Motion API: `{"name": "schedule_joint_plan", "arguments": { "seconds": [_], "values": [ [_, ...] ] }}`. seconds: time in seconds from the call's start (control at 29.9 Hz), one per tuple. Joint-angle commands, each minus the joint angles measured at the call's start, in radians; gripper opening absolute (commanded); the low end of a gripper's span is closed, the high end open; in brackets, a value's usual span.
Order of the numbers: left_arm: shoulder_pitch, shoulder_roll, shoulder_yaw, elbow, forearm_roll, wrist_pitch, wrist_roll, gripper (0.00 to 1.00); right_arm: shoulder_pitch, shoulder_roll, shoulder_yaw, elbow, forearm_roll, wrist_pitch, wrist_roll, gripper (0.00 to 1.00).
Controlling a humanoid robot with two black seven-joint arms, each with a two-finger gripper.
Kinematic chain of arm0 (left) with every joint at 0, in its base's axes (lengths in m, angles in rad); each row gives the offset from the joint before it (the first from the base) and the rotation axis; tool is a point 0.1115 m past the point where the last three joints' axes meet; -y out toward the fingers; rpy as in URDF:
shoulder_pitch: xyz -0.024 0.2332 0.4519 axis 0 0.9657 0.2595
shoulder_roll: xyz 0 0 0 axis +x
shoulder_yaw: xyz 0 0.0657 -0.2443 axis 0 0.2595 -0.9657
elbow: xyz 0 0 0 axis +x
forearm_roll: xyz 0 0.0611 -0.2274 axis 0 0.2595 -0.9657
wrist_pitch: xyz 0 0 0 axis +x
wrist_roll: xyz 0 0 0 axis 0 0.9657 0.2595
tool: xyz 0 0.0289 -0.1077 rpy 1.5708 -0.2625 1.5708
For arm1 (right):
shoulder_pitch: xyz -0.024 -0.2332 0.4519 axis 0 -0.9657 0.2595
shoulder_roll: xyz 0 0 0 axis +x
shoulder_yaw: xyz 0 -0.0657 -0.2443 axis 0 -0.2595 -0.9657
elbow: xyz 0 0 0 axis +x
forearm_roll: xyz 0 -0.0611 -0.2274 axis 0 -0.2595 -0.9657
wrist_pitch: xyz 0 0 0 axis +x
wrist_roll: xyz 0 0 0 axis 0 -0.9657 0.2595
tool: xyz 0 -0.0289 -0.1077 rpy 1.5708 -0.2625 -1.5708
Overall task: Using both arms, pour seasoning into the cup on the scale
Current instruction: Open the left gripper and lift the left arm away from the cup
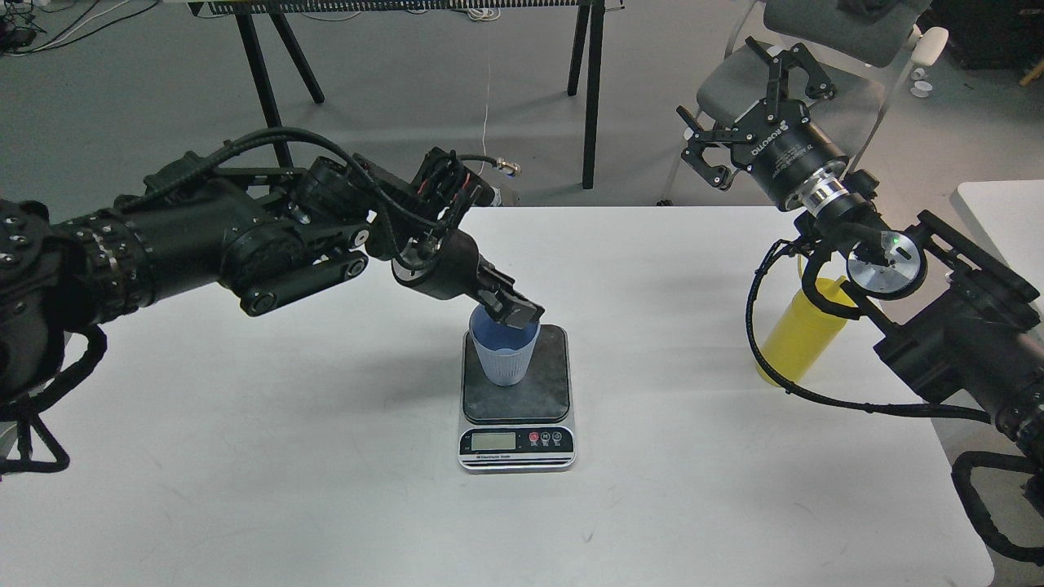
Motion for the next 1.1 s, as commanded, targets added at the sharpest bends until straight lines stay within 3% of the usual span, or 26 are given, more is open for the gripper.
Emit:
{"name": "schedule_joint_plan", "arguments": {
  "seconds": [0.0,0.17,0.27,0.43,0.53,0.67,0.87,1.07],
  "values": [
    [-0.044,0.072,-0.044,0.039,-0.181,-0.013,0.0,0.99,0.0,-0.002,-0.001,0.0,0.0,0.0,0.0,0.99],
    [-0.048,0.147,-0.144,0.067,-0.412,-0.013,0.0,0.99,-0.003,-0.002,-0.001,0.0,0.0,0.0,0.0,0.99],
    [-0.007,0.206,-0.337,0.104,-0.638,-0.013,0.0,0.99,-0.008,-0.002,0.001,0.0,0.0,0.0,0.0,0.99],
    [0.134,0.198,-0.625,0.349,-0.972,-0.013,0.0,0.99,-0.011,-0.003,0.015,0.001,0.015,0.0,-0.002,0.99],
    [0.195,0.154,-0.644,0.478,-1.075,-0.013,0.0,0.99,-0.011,-0.023,0.034,0.005,0.021,0.0,-0.003,0.99],
    [0.313,0.115,-0.639,0.549,-1.154,-0.013,0.0,0.99,0.003,-0.104,0.062,0.035,0.061,0.0,-0.011,0.99],
    [0.427,0.083,-0.646,0.561,-1.171,-0.013,0.0,0.99,0.003,-0.309,0.068,0.096,0.175,0.0,-0.012,0.99],
    [0.447,0.083,-0.646,0.57,-1.189,-0.013,0.0,0.99,-0.073,-0.55,0.068,0.167,0.372,0.0,-0.034,0.99]
  ]
}}
